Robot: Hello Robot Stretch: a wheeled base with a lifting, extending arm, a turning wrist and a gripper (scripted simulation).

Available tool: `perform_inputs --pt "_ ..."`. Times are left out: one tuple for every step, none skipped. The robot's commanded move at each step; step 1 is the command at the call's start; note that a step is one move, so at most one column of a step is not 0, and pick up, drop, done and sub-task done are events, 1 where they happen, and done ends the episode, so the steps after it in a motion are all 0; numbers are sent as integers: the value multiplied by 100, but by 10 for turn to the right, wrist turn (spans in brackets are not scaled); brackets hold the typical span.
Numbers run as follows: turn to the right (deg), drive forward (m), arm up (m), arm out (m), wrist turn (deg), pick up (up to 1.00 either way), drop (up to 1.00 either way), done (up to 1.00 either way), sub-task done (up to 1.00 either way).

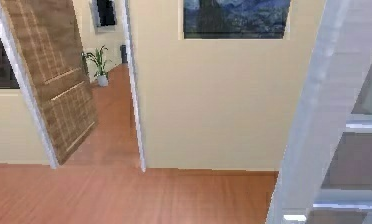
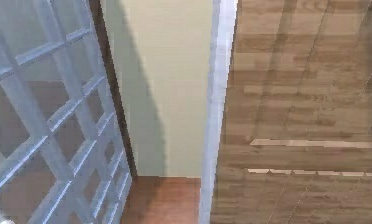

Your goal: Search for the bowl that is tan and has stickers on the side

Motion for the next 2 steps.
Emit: perform_inputs --pt "-270 0 0 0 0 0 0 0 0" --pt "0 100 0 0 0 0 0 0 0"
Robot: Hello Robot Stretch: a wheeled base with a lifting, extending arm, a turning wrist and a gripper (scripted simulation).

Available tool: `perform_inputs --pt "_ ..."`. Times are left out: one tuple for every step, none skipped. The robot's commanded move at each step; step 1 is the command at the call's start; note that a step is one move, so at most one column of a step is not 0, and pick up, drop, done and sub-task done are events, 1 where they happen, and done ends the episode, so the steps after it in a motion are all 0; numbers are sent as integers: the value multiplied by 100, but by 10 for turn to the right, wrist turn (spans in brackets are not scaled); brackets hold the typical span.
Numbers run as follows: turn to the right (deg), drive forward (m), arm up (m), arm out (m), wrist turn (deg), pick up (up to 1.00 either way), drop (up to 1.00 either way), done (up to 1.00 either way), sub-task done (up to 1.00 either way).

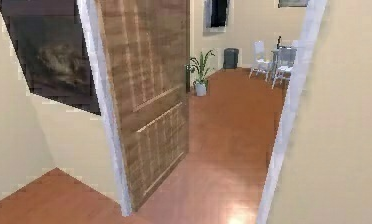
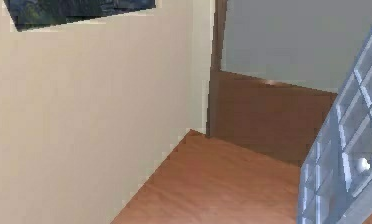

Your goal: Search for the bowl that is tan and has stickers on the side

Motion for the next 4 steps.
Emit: perform_inputs --pt "0 45 0 0 0 0 0 0 0" --pt "240 0 0 0 0 0 0 0 0" --pt "30 0 0 0 0 0 0 0 0" --pt "0 100 0 0 0 0 0 0 0"
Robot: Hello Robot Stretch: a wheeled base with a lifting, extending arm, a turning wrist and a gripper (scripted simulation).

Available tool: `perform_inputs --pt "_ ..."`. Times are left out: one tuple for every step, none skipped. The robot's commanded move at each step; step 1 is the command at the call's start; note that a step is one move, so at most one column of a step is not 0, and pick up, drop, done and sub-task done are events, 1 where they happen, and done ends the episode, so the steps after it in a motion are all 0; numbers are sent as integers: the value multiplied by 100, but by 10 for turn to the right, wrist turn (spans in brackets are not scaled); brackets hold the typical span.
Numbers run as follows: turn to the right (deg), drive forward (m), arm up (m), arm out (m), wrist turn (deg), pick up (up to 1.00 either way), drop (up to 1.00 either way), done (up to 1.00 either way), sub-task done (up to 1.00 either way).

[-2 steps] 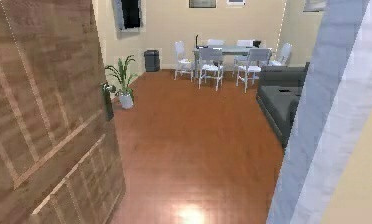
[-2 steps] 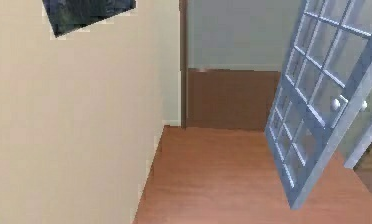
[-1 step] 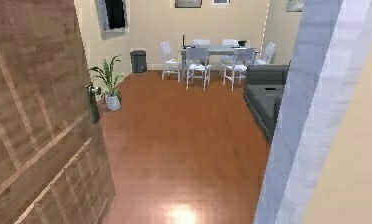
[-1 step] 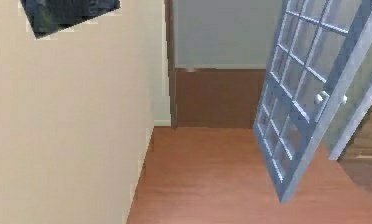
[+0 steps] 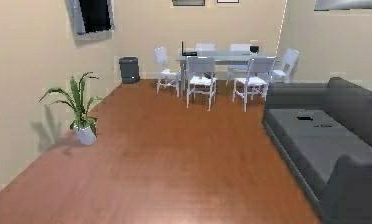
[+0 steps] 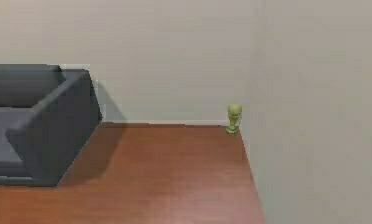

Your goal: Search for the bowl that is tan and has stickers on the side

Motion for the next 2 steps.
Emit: perform_inputs --pt "0 100 0 0 0 0 0 0 0" --pt "0 100 0 0 0 0 0 0 0"
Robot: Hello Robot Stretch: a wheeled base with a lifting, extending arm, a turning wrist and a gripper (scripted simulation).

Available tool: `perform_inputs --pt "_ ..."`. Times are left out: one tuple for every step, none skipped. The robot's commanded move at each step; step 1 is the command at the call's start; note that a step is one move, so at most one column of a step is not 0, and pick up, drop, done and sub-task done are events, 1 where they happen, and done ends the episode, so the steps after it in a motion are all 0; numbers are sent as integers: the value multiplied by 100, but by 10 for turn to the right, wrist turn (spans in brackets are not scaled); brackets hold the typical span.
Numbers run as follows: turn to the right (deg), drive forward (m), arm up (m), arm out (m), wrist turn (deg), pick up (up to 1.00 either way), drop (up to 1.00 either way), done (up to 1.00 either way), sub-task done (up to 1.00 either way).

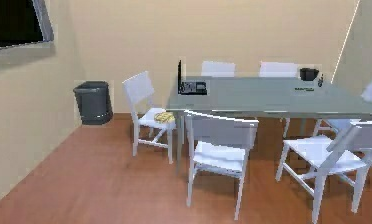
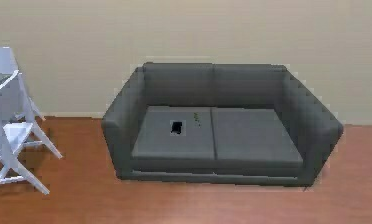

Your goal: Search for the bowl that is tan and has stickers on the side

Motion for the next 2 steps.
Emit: perform_inputs --pt "0 85 0 0 0 0 0 0 0" --pt "330 0 0 0 0 0 0 0 0"
